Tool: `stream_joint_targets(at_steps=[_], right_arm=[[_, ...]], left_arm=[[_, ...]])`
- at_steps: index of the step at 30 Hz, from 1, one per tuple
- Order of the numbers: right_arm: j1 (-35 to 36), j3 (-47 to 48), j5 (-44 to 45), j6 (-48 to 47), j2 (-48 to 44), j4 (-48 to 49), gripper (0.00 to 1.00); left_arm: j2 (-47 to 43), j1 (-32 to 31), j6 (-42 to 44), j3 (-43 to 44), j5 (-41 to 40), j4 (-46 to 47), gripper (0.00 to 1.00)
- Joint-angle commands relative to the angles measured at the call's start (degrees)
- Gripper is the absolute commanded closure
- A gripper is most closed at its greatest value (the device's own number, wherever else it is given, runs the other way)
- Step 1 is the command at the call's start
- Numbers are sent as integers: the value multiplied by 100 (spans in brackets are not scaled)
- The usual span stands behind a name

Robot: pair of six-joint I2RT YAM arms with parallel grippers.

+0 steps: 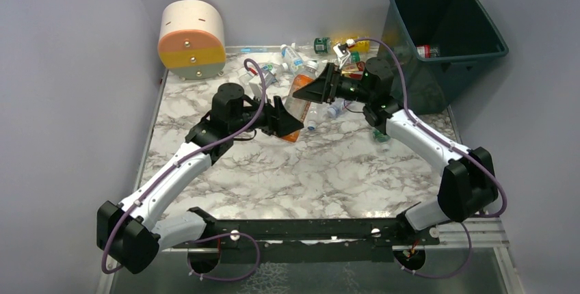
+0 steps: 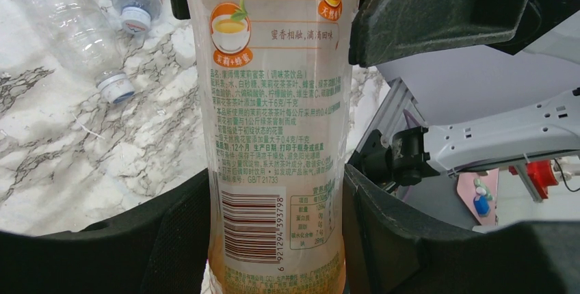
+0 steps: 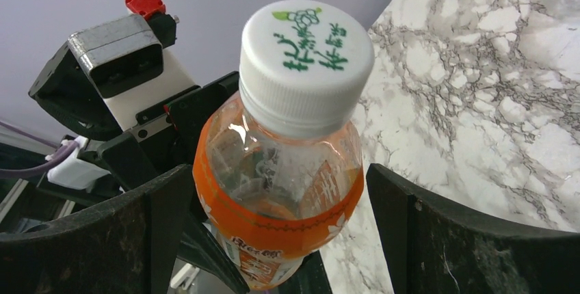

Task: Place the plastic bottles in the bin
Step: Pick up the plastic bottle at the center of the board.

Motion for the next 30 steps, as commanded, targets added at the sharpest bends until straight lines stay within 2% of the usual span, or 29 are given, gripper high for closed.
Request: stream_joint_targets(at_steps=[1, 7, 11, 16, 19, 23, 24, 26, 30], right_arm=[[87, 169, 73, 105, 108, 472, 3], [129, 189, 89, 223, 238, 687, 9], [146, 225, 36, 289, 322, 804, 20], [169, 221, -4, 350, 376, 923, 28], [182, 196, -30, 375, 388, 970, 37], [191, 156, -32, 379, 371, 985, 42], [191, 156, -24, 372, 363, 973, 43], [191, 151, 4, 337, 339, 928, 43], [191, 274, 174, 12, 274, 524, 43]], left_arm=[[-1, 10, -121, -122, 220, 415, 39], [55, 9, -173, -167, 301, 510, 39], [51, 9, -175, -193, 303, 539, 39], [63, 9, -173, -262, 310, 553, 35], [57, 9, -180, -302, 315, 553, 31], [71, 9, -145, -306, 283, 512, 21], [72, 9, -127, -298, 276, 488, 17], [59, 9, -54, -243, 185, 366, 2], [-78, 9, 107, -103, 18, 130, 1]])
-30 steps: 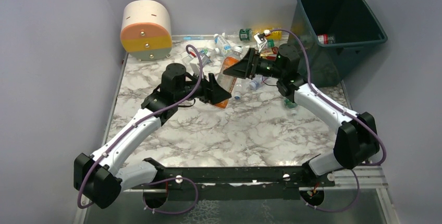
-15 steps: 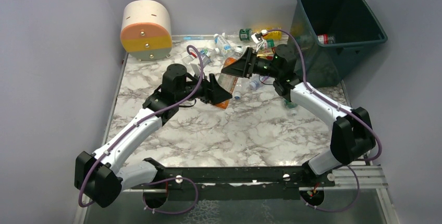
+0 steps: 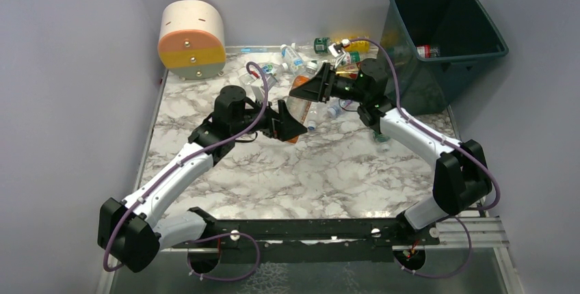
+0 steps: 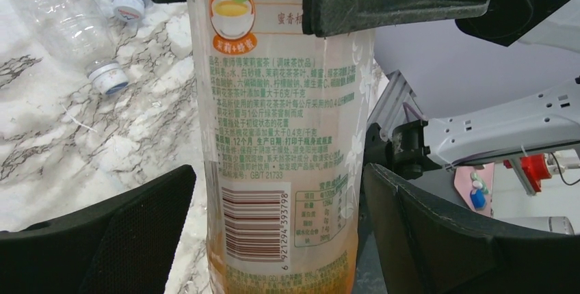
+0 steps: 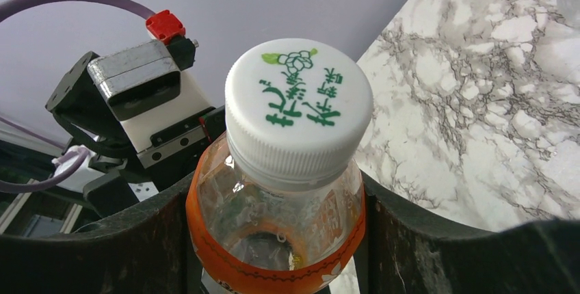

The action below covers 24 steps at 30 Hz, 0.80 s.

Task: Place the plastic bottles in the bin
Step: Pick up the plastic bottle at the center of the board, then place the plastic bottle in the trash bin.

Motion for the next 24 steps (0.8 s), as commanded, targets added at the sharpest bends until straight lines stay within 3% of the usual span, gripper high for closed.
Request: stream_joint_targets(at_steps=[1, 11, 20, 24], right_arm=[[40, 318, 237, -439, -102, -319, 43], [-224, 1488, 958, -1537, -173, -2074, 42], [-1674, 3021, 1148, -2158, -106, -3205, 41], [-2183, 3709, 1667, -2671, -31, -3587, 41]], left_arm=[[-189, 9, 226, 212, -139, -216, 1], [-576, 15, 442, 696, -289, -739, 1], [-740, 18, 549, 790, -438, -940, 1], [-737, 22, 535, 700, -429, -888, 1]])
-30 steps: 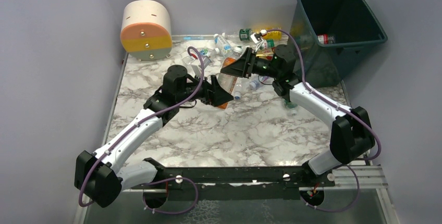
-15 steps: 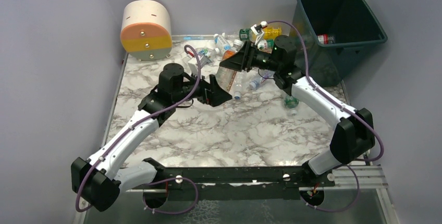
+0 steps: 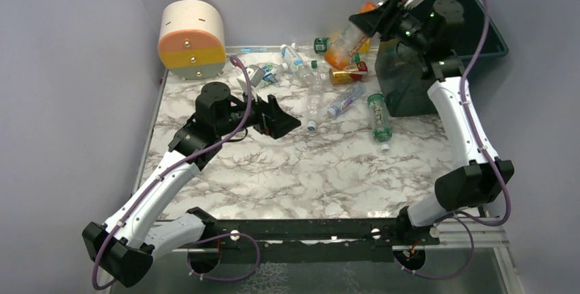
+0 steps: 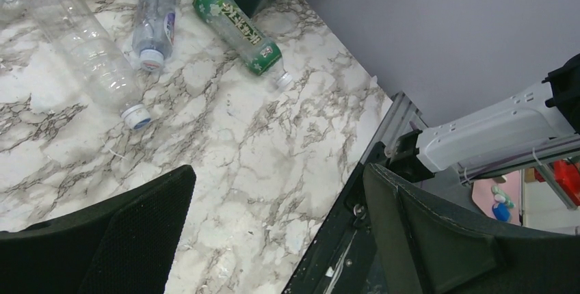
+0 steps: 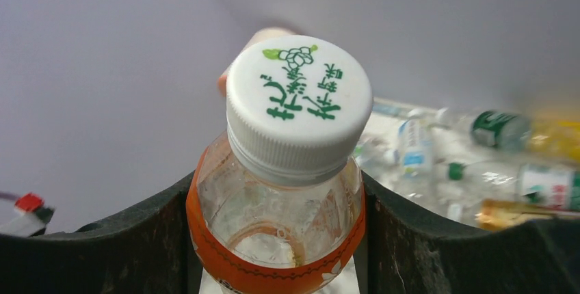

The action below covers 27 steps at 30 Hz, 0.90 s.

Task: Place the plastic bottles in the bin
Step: Place the plastic bottle in the trash bin.

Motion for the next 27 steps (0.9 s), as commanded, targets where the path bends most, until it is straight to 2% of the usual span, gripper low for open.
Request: stream_joint_targets(at_steps=[1, 6, 14, 21, 27], right_arm=[[-398, 773, 839, -816, 7, -601, 41], [-787, 1163, 2032, -1210, -3, -555, 40], [-1208, 1104, 3779, -1799, -52, -71, 40], [-1823, 743, 4180, -1390, -23, 390, 42], [-2106, 1047, 4152, -1409, 481, -71, 41]], left_arm=[[-61, -4, 76, -14, -72, -14, 1], [-71, -3, 98, -73, -85, -21, 1], [-84, -7, 99, -228, -101, -22, 1], [-4, -4, 57, -353, -78, 118, 1], [77, -4, 45, -444, -61, 191, 1]])
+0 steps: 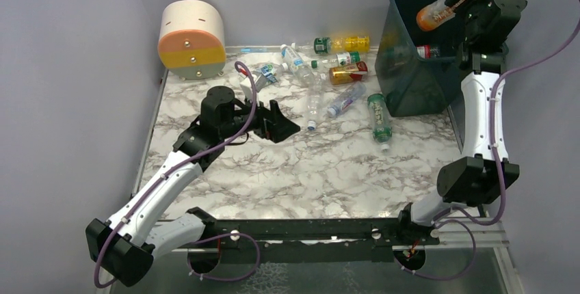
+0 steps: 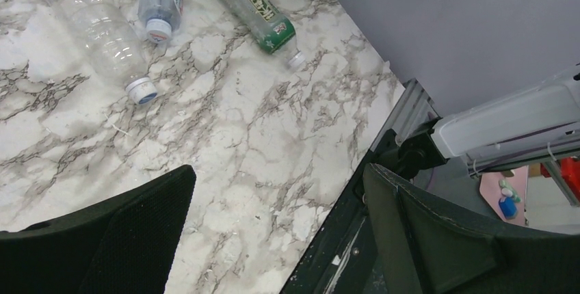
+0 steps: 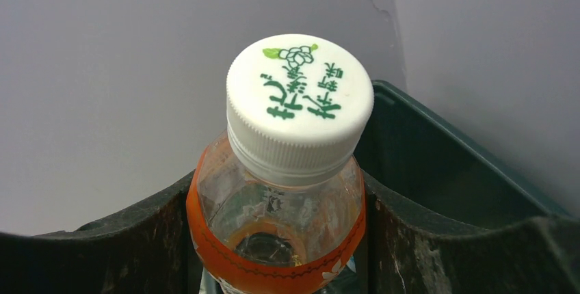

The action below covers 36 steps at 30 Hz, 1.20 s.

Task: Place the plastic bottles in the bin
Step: Place the plastic bottle in the trash bin, then pick up the plastic bottle at the center of the board.

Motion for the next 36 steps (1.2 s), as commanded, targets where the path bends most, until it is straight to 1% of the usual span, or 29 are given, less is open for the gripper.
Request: stream_joint_targets(at_steps=[1, 6, 7, 9, 10, 12, 17, 19, 22, 26, 29, 33, 36], right_arm=[[-114, 228, 209, 9, 384, -190, 40], [-116, 169, -22, 76, 661, -468, 30], [-119, 157, -55, 98, 707, -511, 25], [-117, 182, -65, 131, 795, -620, 9], [-110, 219, -77, 137, 837, -683, 5], [-114, 347, -116, 134, 914, -831, 1], [-119, 569, -347, 190, 821, -999, 1], [-115, 588, -546, 208, 654, -1009, 1], [-114, 446, -1115, 403, 245, -923, 1], [-30, -260, -2090, 731, -500, -640, 1], [329, -894, -2661, 740, -1046, -595, 1], [1138, -1615, -2933, 602, -1675, -700, 0], [1445, -2218, -3179, 736, -2088, -725, 1]], left_arm=[[80, -4, 1, -89, -30, 188, 1], [242, -4, -33, -104, -37, 326, 1], [296, -4, -37, -95, -67, 358, 1], [462, -4, -40, -51, -138, 464, 1], [564, -1, -69, -35, -164, 560, 1], [883, -4, -159, 29, -207, 796, 1], [1797, -4, -331, 363, -409, 1394, 1], [2289, -11, -195, 719, -567, 1375, 1], [3110, -52, 137, 1306, -1002, 1160, 1], [4365, -289, 796, 2328, -1801, 600, 1], [5184, -381, 1118, 2959, -2120, 378, 1], [5913, -598, 1559, 3719, -2419, 264, 1], [6466, -741, 1807, 4561, -2812, -308, 2]])
